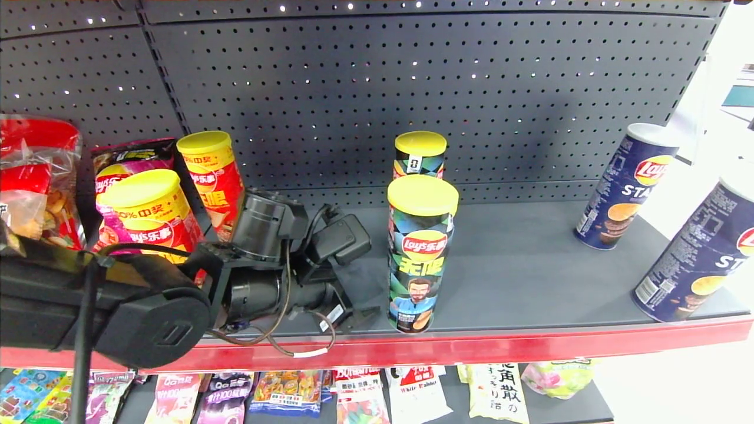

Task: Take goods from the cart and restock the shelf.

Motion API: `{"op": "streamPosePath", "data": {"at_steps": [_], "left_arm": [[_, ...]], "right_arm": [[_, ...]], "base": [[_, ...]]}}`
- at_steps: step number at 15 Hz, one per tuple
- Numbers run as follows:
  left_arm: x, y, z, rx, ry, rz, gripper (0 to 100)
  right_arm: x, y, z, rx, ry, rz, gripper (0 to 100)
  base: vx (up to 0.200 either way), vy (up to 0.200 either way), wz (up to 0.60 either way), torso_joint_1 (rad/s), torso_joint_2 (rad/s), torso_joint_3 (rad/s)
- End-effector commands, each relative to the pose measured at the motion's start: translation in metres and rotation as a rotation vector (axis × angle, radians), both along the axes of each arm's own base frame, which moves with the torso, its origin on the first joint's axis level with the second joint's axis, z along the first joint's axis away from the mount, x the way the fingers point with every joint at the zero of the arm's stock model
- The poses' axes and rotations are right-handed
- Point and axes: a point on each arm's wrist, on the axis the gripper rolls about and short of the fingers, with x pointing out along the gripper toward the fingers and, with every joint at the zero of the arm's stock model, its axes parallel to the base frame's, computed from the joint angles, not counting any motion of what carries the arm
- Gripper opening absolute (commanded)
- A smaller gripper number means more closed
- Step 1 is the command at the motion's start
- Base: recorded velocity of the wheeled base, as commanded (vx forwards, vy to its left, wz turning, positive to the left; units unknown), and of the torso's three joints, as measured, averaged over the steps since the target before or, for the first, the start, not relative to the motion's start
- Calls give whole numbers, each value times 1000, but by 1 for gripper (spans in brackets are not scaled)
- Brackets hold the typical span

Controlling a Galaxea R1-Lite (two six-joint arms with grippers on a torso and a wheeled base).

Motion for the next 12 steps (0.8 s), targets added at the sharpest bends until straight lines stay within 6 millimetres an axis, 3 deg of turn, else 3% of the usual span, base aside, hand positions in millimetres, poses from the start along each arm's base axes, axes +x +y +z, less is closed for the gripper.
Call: {"op": "streamPosePath", "data": {"at_steps": [1, 12], "left_arm": [[4, -2, -3, 10, 0, -5, 100], [17, -12, -9, 24, -11, -16, 100]], "right_arm": [[0, 0, 0, -1, 0, 1, 100], [0, 0, 0, 0, 0, 1, 100]], "base": [[0, 0, 0, 0, 0, 0], [0, 0, 0, 0, 0, 0]]}}
